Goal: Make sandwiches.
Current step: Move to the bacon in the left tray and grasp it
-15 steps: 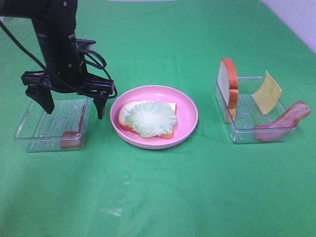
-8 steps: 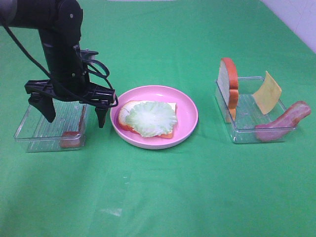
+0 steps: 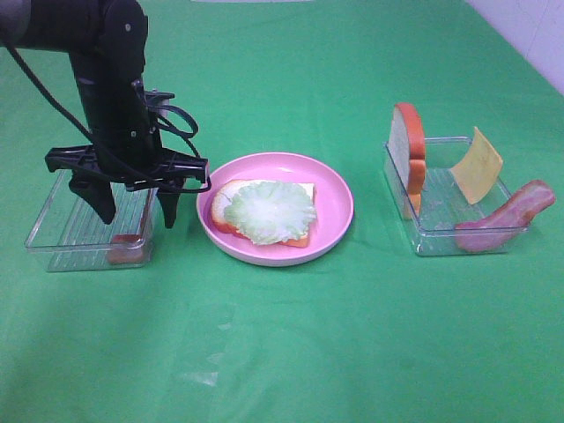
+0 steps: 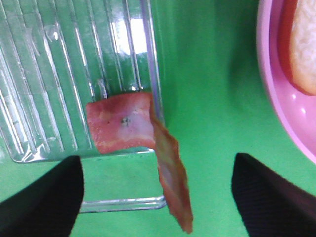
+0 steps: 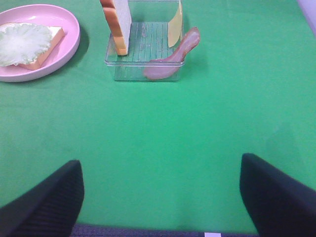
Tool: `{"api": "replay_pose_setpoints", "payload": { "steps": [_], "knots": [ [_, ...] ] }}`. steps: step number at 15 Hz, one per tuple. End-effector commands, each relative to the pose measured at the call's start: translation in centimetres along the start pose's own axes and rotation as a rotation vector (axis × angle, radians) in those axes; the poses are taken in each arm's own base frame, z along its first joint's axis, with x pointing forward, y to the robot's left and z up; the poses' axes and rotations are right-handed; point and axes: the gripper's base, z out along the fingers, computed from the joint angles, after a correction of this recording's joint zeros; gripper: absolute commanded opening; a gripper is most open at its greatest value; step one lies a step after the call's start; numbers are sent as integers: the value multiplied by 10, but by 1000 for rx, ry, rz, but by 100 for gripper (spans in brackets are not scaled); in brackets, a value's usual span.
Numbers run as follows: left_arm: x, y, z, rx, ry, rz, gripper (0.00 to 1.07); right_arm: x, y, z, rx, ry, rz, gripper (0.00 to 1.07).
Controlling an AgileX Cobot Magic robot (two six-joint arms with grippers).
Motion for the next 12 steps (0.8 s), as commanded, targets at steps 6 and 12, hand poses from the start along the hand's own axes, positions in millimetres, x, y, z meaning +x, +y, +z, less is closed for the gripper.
{"api": "replay_pose_setpoints", "payload": {
  "steps": [6, 12],
  "knots": [
    [-2, -1, 1, 4, -24, -24, 0, 2, 0, -2, 8, -33, 5, 85],
    [-2, -1, -3, 4, -24, -22, 0, 2, 0, -2, 8, -33, 5, 85]
  ]
}}
